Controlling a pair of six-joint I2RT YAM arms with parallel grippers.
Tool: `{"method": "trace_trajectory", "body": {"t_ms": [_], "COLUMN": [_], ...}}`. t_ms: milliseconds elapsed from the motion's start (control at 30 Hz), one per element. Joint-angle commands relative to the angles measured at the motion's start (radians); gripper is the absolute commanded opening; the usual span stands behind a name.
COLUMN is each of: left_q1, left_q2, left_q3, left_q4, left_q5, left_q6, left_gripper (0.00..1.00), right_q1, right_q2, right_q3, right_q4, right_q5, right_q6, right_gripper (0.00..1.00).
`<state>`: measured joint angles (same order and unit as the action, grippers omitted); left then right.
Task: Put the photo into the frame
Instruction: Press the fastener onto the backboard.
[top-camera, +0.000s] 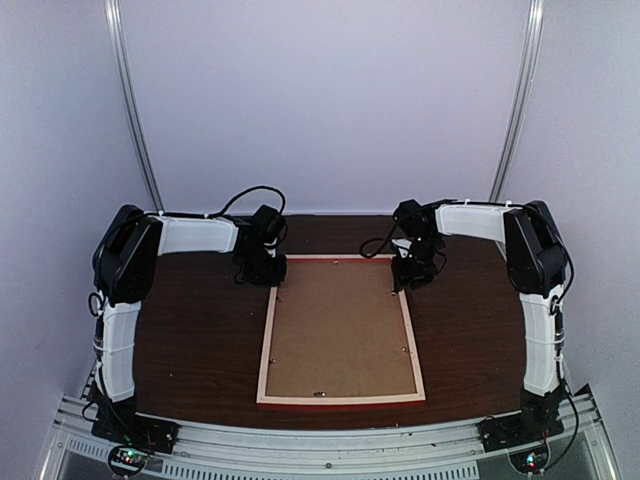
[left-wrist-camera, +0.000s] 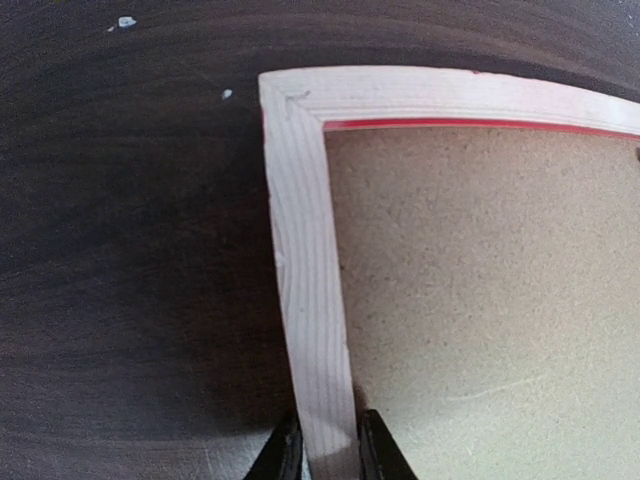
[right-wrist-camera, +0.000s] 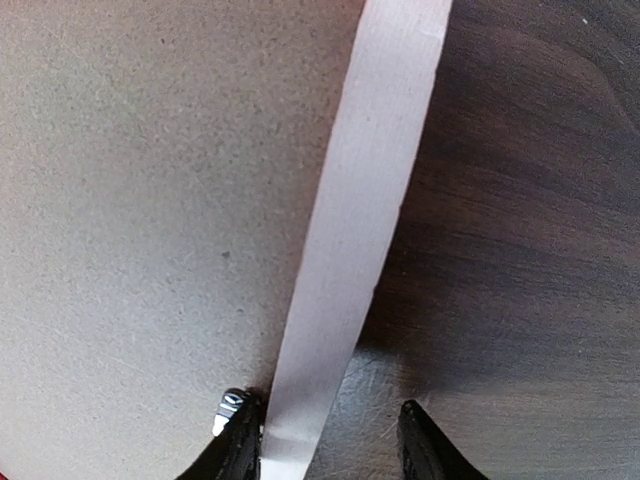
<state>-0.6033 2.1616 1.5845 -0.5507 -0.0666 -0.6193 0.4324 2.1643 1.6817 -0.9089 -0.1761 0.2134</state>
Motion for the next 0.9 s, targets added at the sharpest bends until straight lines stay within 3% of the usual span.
{"method": "trace_trajectory", "body": {"t_ms": [0, 867], "left_q1": [-0.006, -0.006], "left_q2": [0.049, 0.047], "left_q3": [0.008, 0.002], "left_q4": [-0.006, -0.009], "left_q5": [0.003, 0.009], "left_q6": [0.012, 0.017], "left_gripper": [0.20, 0.20], "right_q1": [0.008, 0.043], "right_q2": [-0.026, -0.027], "right_q3": [-0.024, -0.065], "right_q4": [-0.048, -0.021], "right_q5": [-0.007, -0.041], "right_q6": [-0.001, -0.003], "right_gripper": [0.46, 0.46]}}
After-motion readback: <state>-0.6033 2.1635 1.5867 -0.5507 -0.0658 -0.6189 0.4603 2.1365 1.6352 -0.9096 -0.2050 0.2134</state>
